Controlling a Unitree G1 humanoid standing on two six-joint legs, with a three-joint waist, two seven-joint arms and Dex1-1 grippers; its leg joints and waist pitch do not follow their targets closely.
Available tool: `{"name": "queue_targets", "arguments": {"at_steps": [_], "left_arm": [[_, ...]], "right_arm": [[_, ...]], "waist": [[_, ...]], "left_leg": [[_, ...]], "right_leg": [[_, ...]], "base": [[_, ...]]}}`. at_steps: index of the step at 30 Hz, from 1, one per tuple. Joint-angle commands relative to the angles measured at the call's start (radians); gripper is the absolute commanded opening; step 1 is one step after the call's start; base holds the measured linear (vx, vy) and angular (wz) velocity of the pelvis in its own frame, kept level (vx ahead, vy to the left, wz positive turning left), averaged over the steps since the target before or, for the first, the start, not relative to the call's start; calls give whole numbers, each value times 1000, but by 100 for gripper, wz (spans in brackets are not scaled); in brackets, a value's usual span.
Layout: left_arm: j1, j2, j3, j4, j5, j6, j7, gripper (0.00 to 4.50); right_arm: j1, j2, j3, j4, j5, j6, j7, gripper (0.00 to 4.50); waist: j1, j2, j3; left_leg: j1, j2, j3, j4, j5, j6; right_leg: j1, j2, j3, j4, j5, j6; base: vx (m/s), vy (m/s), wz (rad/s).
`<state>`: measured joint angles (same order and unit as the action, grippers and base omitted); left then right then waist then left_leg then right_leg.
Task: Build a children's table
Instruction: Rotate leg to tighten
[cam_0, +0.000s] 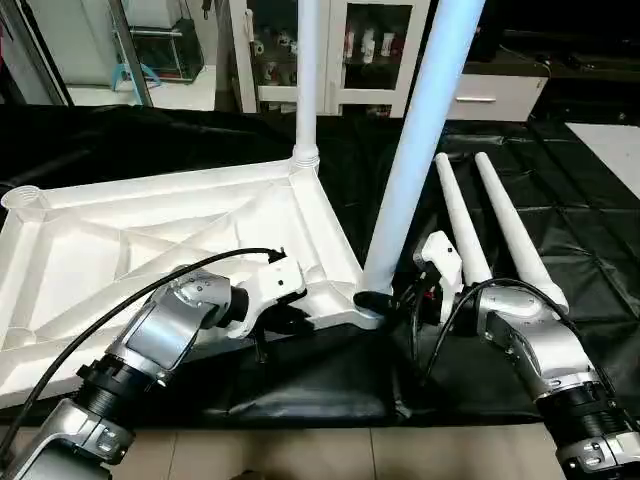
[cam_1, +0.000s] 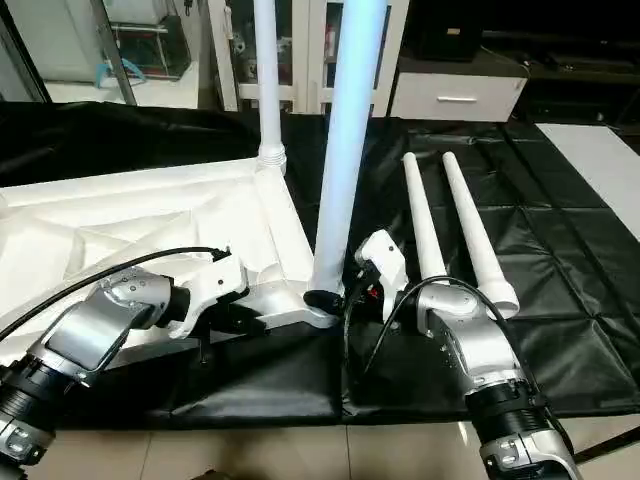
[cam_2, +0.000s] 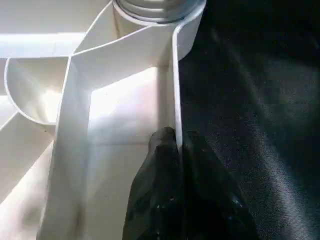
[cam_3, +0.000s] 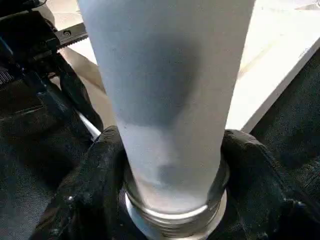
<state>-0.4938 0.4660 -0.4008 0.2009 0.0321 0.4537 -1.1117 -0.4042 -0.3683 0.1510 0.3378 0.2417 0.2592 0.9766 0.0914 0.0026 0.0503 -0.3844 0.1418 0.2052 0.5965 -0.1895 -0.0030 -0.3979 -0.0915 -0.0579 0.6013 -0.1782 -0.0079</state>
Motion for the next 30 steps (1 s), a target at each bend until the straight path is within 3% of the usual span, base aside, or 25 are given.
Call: {"name": "queue_targets", "arguments": {"at_steps": [1, 4, 5, 6, 7, 8, 10, 11, 12, 13, 16, 18, 19, 20, 21, 22, 23, 24, 25, 26, 27, 28, 29, 30], "left_arm": [[7, 6, -52, 4, 3, 3, -47, 0], [0, -17, -40, 26, 3, 12, -14, 0], [-9, -46, -22, 51, 1, 23, 27, 0], [-19, -71, -5, 74, 0, 32, 63, 0], [-26, -90, 5, 93, 0, 38, 90, 0], [-46, -129, 22, 139, 5, 48, 147, 0], [-59, -150, 31, 164, 6, 52, 174, 0], [-67, -164, 36, 181, 7, 56, 191, 0], [-83, -187, 46, 210, 8, 61, 222, 0], [-116, -231, 67, 269, 14, 76, 295, 0], [-171, -294, 102, 363, 23, 93, 407, 0], [-234, -368, 149, 465, 25, 96, 537, 0], [-260, -400, 170, 501, 23, 94, 593, 0], [-260, -400, 170, 501, 23, 94, 593, 0], [-286, -432, 184, 545, 28, 82, 651, 0], [-286, -432, 184, 545, 28, 82, 651, 0], [-294, -439, 180, 563, 35, 73, 666, 0], [-299, -443, 176, 574, 41, 67, 672, 0], [-298, -443, 175, 575, 42, 66, 670, 0], [-298, -443, 174, 577, 42, 65, 668, 0], [-298, -439, 171, 581, 43, 63, 661, 0], [-299, -437, 171, 589, 44, 58, 659, 0], [-303, -434, 172, 602, 45, 50, 659, 0], [-303, -430, 172, 607, 46, 44, 656, 0]], "right_arm": [[2, -1, 10, 16, -5, 3, 15, 259], [-6, 28, -7, 74, -33, -6, -79, 258], [-18, 55, -22, 127, -58, -17, -165, 258], [-27, 76, -33, 167, -72, -22, -225, 258], [-34, 93, -42, 194, -78, -25, -267, 258], [-49, 133, -65, 246, -80, -31, -352, 257], [-61, 156, -79, 274, -78, -31, -397, 257], [-68, 170, -88, 291, -76, -31, -425, 257], [-83, 187, -91, 319, -85, -43, -470, 257], [-115, 218, -104, 373, -96, -60, -557, 257], [-174, 263, -133, 471, -104, -93, -708, 256], [-243, 310, -186, 590, -89, -135, -884, 256], [-270, 329, -213, 636, -78, -155, -949, 256], [-270, 329, -213, 636, -78, -155, -949, 256], [-299, 351, -240, 687, -68, -176, -1009, 256], [-299, 351, -240, 687, -68, -176, -1009, 256], [-311, 359, -252, 710, -62, -192, -1024, 256], [-318, 364, -260, 723, -57, -202, -1030, 256], [-323, 366, -266, 732, -53, -209, -1027, 256], [-326, 367, -267, 738, -53, -215, -1025, 256], [-334, 368, -270, 752, -53, -230, -1012, 256], [-340, 369, -274, 759, -50, -239, -1001, 256], [-348, 372, -280, 771, -46, -251, -987, 256], [-349, 370, -273, 771, -54, -263, -976, 256]], "waist": [[0, 5, -66], [-1, 5, -66], [-4, 6, -62], [-9, 6, -57], [-14, 4, -53], [-16, 3, -52], [-28, 6, -39], [-32, 7, -38], [-44, 11, -37], [-53, 15, -37], [-64, 17, -38], [-77, 22, -33], [-77, 33, -29], [-73, 38, -31], [-43, 37, -40], [-28, 27, -41], [-30, -22, -46], [-33, -47, -38], [-14, -22, -41], [-12, -8, -16], [-32, 13, -41], [-46, 23, -41], [-47, 42, -46], [-50, 34, -45]], "left_leg": [[31, 92, -45, -77, -204, 9], [31, 92, -44, -77, -199, 9], [30, 90, -44, -79, -226, 1], [33, 89, -44, -82, -275, -20], [35, 88, -50, -85, -346, -48], [37, 87, -53, -86, -372, -59], [59, 87, -67, -92, -549, -105], [63, 87, -71, -91, -583, -112], [69, 85, -76, -93, -635, -119], [64, 84, -84, -99, -664, -125], [78, 84, -88, -105, -736, -138], [84, 82, -79, -112, -792, -135], [66, 91, -73, -145, -841, -144], [39, 103, -63, -179, -867, -151], [-10, 115, -35, -241, -875, -154], [0, 109, -10, -250, -849, -150], [98, 60, 4, -129, -694, -142], [149, 25, -35, 79, -408, -55], [10, 51, -83, 25, -162, -7], [17, 60, -89, -8, -194, -23], [44, 91, -99, -69, -381, -79], [35, 96, -105, -86, -454, -98], [51, 106, -104, -107, -574, -139], [58, 98, -96, -110, -613, -153]], "right_leg": [[40, -75, 46, -54, -107, -261], [38, -75, 47, -54, -102, -263], [36, -76, 47, -60, -138, -262], [30, -76, 47, -66, -205, -256], [32, -79, 46, -74, -311, -234], [31, -81, 45, -79, -360, -220], [14, -78, 37, -103, -558, -151], [12, -79, 34, -109, -588, -132], [11, -76, 25, -118, -610, -108], [17, -74, 16, -119, -615, -92], [15, -65, -4, -128, -578, -82], [10, -55, -25, -132, -587, -72], [30, -38, -44, -108, -534, -73], [57, -22, -49, -58, -459, -82], [99, -7, -37, 71, -239, -91], [82, -3, -27, 76, -230, -87], [-27, -59, 19, -70, -523, -88], [-80, -180, 42, -213, -928, -54], [71, -216, 50, -154, -894, -49], [58, -187, 10, -172, -916, -37], [38, -94, -29, -125, -696, -28], [42, -72, -35, -102, -556, -43], [39, -63, -28, -85, -351, -88], [33, -63, -19, -85, -262, -130]], "base": [[0, 0, 0], [0, 0, 0], [0, 0, 0], [0, 0, 0], [0, 0, 0], [0, 0, 0], [-61, 12, -4], [-68, 14, -3], [-62, 27, -7], [0, 0, 0], [-38, 21, -3], [-55, 30, -1], [-54, 28, -1], [-54, 28, -1], [-91, 5, 8], [-8, -62, 27], [-8, -62, 27], [78, -69, 4], [99, 8, -40], [99, 8, -40], [78, 45, -31], [0, 0, 0], [0, 0, 0], [0, 0, 0]]}}
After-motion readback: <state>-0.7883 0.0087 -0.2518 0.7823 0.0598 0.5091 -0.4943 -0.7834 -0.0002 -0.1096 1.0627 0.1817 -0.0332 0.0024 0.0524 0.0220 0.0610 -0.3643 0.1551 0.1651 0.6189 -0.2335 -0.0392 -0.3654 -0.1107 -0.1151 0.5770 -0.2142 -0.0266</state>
